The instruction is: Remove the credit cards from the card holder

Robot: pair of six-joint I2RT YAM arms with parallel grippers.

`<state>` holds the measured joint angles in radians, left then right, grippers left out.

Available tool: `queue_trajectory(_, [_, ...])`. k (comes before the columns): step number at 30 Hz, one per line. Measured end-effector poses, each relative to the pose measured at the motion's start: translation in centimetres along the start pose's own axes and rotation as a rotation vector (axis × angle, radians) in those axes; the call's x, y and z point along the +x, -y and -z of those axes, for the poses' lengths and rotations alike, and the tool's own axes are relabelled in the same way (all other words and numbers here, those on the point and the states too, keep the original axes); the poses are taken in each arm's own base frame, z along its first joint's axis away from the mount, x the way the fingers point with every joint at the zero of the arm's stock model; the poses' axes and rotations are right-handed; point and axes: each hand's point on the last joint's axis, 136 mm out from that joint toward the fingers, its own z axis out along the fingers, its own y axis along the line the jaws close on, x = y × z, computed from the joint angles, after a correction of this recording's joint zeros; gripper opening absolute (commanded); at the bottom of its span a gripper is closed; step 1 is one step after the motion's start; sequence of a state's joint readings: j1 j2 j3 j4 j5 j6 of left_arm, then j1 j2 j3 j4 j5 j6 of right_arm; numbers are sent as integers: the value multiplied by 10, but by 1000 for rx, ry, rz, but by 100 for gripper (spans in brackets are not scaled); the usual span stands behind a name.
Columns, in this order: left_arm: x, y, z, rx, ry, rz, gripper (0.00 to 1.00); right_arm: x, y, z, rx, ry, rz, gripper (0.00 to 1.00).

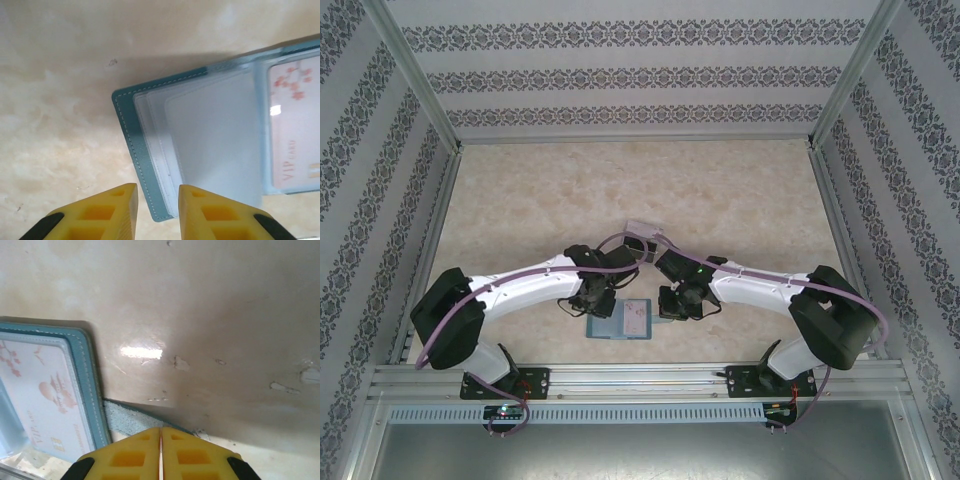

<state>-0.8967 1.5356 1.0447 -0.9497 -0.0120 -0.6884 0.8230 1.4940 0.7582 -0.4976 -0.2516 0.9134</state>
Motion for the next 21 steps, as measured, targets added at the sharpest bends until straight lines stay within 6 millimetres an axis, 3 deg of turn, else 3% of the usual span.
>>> queue_trajectory(5, [-10,13,17,76,44,6,28,-1,-3,3,-11,8,3,12])
queue_trajectory(11, [-22,56,24,288,63,31,24,-3,-6,5,-18,14,6,12])
queue_trajectory(15, [-25,78,9,377,36,50,21,-4,-7,6,-24,18,5,12])
queue_trajectory(21, [-14,83,-24,395,-33,79,15,-7,-16,12,-66,40,-4,12])
